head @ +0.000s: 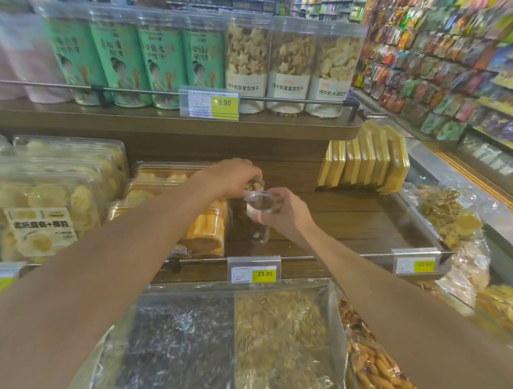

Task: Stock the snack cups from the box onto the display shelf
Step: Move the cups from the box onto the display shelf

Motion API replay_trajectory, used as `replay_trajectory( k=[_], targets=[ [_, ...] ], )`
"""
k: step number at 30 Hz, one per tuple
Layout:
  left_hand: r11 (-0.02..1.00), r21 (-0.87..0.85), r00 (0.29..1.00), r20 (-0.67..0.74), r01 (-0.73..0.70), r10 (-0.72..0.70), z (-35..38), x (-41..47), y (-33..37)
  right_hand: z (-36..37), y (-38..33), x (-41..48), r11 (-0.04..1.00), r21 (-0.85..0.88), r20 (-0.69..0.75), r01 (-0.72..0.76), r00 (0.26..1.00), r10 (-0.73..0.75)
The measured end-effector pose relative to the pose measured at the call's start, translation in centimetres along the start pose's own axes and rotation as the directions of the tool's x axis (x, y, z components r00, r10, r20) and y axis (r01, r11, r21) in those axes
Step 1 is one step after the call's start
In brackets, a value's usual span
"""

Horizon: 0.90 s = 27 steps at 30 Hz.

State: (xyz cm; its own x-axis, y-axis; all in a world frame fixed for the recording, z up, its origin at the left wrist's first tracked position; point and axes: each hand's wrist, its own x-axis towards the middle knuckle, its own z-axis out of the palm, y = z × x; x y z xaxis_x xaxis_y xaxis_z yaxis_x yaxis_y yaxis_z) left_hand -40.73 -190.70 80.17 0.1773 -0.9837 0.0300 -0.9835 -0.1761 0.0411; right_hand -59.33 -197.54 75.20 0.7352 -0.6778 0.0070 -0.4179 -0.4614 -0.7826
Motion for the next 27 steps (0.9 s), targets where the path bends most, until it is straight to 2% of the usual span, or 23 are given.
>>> replay_trajectory(
  k=[8, 13, 19, 27],
  targets=[
    [0.998, 0.052, 0.999, 0.013, 0.032, -0.033, -0.4, -0.3, 0.1, 0.4, -0.2, 0.5, 1.0, 0.03, 0.028, 0.0, 1.0, -0.001],
    [0.986, 0.157, 0.999, -0.01, 0.045, -0.044, -1.2, -1.3, 0.7, -1.2, -0.3, -0.9, 1.0, 0.014, 0.059, -0.027, 0.998, 0.026],
    [0.978, 0.185, 0.993, -0.089, 0.096, -0.081, -2.9, -5.1, 2.6, -3.7, 0.3, -4.6, 0.994, -0.104, 0.019, -0.04, 0.999, 0.042],
    [0.981, 0.12, 0.979, -0.159, 0.15, -0.13, -3.3, -14.3, 8.8, -5.9, 0.4, -13.3, 0.937, -0.339, -0.005, 0.086, 0.996, -0.093]
  ],
)
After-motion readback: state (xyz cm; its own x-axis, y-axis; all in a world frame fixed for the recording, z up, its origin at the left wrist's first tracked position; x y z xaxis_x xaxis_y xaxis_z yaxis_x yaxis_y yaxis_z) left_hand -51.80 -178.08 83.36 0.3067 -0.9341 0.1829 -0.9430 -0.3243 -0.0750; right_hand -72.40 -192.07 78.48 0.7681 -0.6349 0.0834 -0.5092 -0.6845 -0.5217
